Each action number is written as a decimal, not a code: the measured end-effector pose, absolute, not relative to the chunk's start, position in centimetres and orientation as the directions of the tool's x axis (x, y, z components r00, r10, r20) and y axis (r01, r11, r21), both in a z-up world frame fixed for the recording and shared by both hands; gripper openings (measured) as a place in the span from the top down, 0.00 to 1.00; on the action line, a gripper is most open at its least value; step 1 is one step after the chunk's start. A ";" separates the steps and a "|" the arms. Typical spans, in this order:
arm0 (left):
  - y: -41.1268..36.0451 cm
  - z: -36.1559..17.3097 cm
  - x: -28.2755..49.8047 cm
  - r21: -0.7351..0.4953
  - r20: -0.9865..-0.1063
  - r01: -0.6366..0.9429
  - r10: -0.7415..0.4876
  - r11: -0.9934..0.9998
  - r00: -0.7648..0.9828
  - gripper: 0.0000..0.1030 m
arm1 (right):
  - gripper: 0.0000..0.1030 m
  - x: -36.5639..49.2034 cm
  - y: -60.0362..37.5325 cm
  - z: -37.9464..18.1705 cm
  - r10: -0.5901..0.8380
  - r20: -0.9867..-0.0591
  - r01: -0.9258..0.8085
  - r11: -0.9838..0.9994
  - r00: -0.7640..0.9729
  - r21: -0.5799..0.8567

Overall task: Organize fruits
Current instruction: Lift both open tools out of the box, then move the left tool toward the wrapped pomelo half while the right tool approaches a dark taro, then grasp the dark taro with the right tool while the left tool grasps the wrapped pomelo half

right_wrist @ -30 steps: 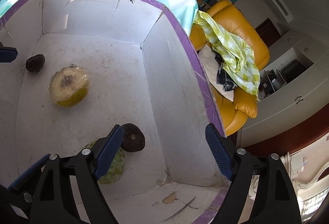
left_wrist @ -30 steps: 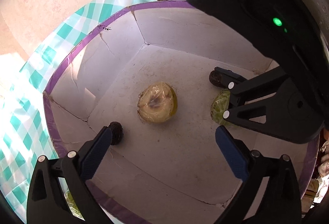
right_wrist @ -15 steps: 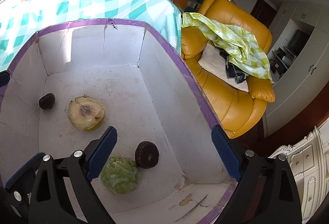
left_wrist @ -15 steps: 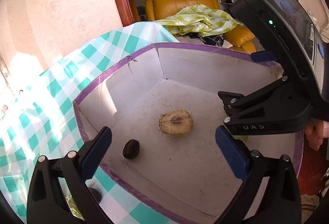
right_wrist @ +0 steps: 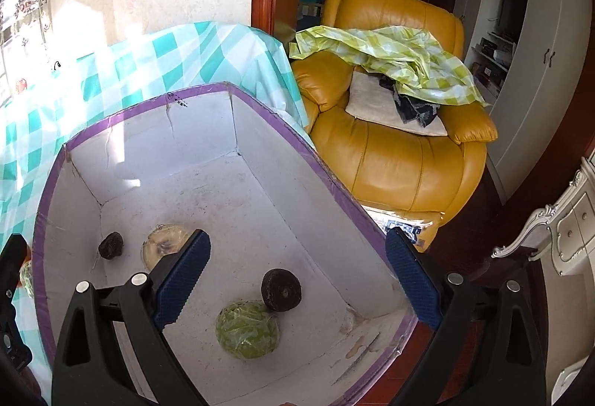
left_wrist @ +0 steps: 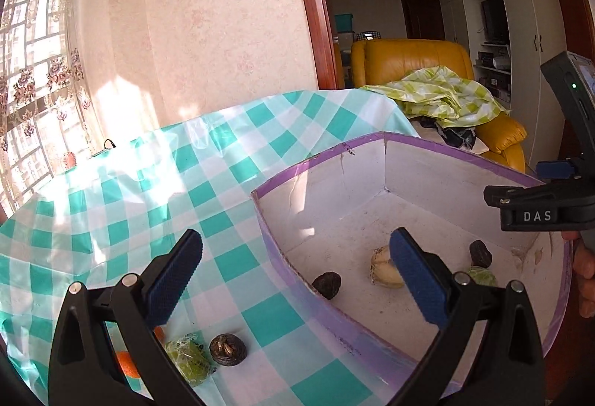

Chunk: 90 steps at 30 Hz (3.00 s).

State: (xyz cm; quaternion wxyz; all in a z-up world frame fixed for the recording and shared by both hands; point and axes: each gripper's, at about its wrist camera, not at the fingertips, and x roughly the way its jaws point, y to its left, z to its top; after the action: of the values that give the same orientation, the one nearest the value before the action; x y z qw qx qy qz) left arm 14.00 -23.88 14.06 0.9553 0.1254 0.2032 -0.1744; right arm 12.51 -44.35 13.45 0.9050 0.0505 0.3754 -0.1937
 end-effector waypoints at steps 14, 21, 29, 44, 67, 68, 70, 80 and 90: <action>-15.9 15.1 12.5 0.069 -0.253 0.343 -0.316 0.937 0.914 0.02 | 0.11 8.5 -36.8 18.6 -0.266 -0.358 0.345 0.921 0.895 0.179; -10.9 14.2 12.2 0.006 -0.201 0.258 -0.252 0.966 0.947 0.02 | 0.11 7.6 -32.3 17.0 -0.219 -0.248 0.282 0.924 0.944 0.258; -3.4 13.4 12.6 -0.088 -0.185 0.096 -0.111 0.991 0.977 0.02 | 0.10 7.1 -27.2 15.8 -0.183 -0.160 0.213 0.958 0.970 0.193; 6.1 10.5 12.3 -0.152 -0.249 -0.222 0.180 0.963 0.952 0.05 | 0.11 9.9 -18.2 10.5 0.040 -0.288 -0.047 0.999 0.957 -0.018; 10.7 6.8 14.1 -0.249 -0.441 -0.397 0.262 0.883 0.859 0.22 | 0.11 13.1 -17.0 6.4 0.055 -0.477 -0.082 0.996 0.877 -0.037; 10.7 6.8 14.1 -0.250 -0.442 -0.394 0.258 0.884 0.859 0.22 | 0.11 13.2 -17.0 6.3 0.055 -0.483 -0.083 0.996 0.874 -0.036; 10.6 6.7 14.2 -0.247 -0.444 -0.383 0.247 0.890 0.861 0.24 | 0.11 13.3 -17.2 6.2 0.054 -0.490 -0.077 0.997 0.870 -0.028; 11.0 6.0 15.0 -0.259 -0.503 -0.393 0.224 0.882 0.834 0.31 | 0.21 16.1 -18.0 4.1 0.038 -0.627 -0.041 0.999 0.778 0.009; 8.8 4.9 17.2 -0.182 -0.599 -0.285 0.123 0.941 0.791 0.32 | 0.30 17.7 -17.8 2.4 0.038 -0.705 -0.045 0.999 0.708 0.008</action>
State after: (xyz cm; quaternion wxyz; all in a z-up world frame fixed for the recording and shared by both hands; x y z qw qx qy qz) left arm 17.22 8.85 4.89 0.9370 -0.1326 0.3043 0.1089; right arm 17.67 -17.82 2.44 0.9240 -0.0049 0.3816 0.0225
